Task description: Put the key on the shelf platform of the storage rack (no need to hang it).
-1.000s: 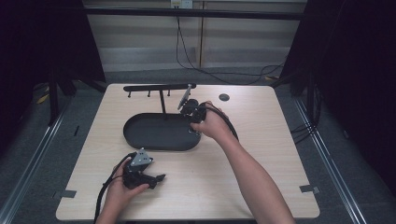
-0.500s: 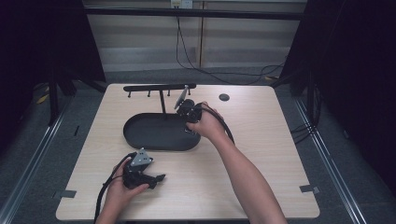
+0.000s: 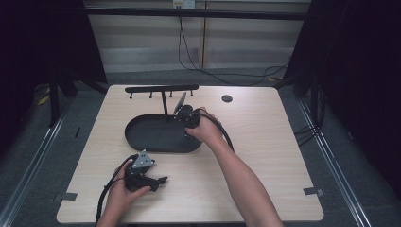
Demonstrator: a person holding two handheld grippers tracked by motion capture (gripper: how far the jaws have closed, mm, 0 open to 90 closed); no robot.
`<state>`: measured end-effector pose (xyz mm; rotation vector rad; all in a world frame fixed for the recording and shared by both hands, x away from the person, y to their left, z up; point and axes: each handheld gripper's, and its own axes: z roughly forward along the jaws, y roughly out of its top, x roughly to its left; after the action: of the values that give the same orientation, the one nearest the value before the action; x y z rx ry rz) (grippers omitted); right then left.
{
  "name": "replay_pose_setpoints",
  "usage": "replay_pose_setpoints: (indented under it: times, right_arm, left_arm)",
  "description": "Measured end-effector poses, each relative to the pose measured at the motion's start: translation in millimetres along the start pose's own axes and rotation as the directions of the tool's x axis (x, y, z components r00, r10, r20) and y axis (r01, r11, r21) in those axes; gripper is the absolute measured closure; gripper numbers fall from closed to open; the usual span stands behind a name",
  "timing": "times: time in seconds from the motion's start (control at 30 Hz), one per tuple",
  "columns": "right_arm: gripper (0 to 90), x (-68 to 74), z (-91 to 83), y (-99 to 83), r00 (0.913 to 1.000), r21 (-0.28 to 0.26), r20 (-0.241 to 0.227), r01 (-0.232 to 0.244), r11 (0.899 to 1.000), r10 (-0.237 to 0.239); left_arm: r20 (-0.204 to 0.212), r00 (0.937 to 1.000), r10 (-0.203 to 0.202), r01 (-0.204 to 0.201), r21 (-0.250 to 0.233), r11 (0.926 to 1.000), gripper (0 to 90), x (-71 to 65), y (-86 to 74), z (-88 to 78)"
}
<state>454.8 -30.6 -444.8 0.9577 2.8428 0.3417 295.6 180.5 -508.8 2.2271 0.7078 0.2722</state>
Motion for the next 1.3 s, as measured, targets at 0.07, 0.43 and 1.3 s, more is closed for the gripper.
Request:
replay_pose_setpoints:
  times: [0.07, 0.43, 1.3]
  right_arm:
    - [82.7, 0.8, 4.2, -0.1, 1.0000, -0.002, -0.004, -0.004, 1.000, 0.004]
    - [82.5, 2.9, 15.6, 2.7, 0.9999, 0.027, -0.001, 0.016, 0.999, -0.016]
    - [81.6, 1.4, 17.8, 3.0, 1.0000, 0.010, 0.002, 0.005, 1.000, -0.005]
  left_arm:
    - [-0.001, 1.0000, 0.001, -0.001, 0.000, 1.0000, 17.7, 0.1, 0.0, 0.0]
    - [-0.002, 1.0000, 0.002, -0.002, 0.000, 1.0000, 17.6, 0.1, 0.0, -0.1]
    - [-0.001, 1.0000, 0.001, -0.001, 0.000, 1.0000, 17.6, 0.1, 0.0, 0.0]
